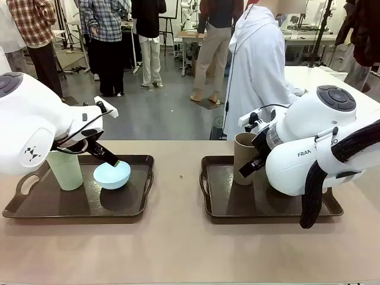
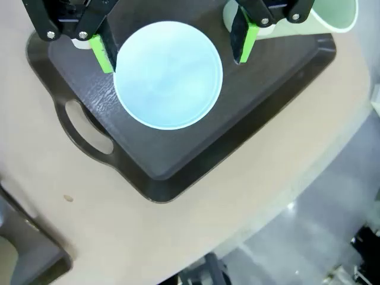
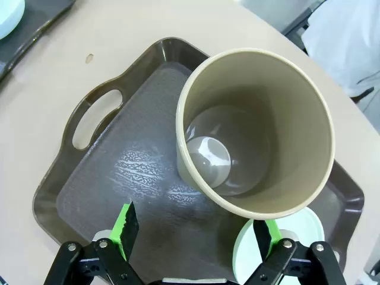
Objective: Set up a tray with a mat and arrange the tableware.
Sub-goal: Pick up the Picnic Bowl and Reusable plastic cup from the Handle tray in front of the human's position and hold them in the air.
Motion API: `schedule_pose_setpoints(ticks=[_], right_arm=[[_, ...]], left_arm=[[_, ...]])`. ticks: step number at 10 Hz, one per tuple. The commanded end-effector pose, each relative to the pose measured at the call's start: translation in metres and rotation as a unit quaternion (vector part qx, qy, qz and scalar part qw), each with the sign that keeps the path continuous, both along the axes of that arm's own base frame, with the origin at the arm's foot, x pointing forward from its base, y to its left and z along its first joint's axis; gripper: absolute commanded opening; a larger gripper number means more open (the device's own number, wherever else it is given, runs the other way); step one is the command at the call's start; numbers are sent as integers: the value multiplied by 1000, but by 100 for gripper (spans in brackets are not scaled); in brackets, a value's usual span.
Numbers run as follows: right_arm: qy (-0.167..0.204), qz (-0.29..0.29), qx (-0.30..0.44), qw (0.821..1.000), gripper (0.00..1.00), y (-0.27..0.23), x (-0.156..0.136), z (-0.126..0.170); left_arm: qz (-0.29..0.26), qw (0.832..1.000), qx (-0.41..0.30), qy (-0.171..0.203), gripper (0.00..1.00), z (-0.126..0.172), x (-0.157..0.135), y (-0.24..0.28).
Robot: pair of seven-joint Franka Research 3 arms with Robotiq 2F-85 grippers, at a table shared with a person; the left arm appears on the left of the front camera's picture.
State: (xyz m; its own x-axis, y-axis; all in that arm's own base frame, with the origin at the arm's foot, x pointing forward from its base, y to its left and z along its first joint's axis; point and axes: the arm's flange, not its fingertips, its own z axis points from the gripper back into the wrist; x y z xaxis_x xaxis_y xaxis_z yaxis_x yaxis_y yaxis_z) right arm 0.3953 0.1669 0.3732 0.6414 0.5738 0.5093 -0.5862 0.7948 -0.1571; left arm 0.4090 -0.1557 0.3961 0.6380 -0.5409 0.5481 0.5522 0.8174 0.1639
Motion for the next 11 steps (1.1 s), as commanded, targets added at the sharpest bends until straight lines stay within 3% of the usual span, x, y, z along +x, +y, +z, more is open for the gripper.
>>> schedule_pose_setpoints(ticks=[1,11], right_arm=[[0,0,0,1000,100,0,0,0],[0,0,0,1000,100,0,0,0]], left_arm=[[0,1000,0,0,100,0,0,0],[0,1000,0,0,100,0,0,0]])
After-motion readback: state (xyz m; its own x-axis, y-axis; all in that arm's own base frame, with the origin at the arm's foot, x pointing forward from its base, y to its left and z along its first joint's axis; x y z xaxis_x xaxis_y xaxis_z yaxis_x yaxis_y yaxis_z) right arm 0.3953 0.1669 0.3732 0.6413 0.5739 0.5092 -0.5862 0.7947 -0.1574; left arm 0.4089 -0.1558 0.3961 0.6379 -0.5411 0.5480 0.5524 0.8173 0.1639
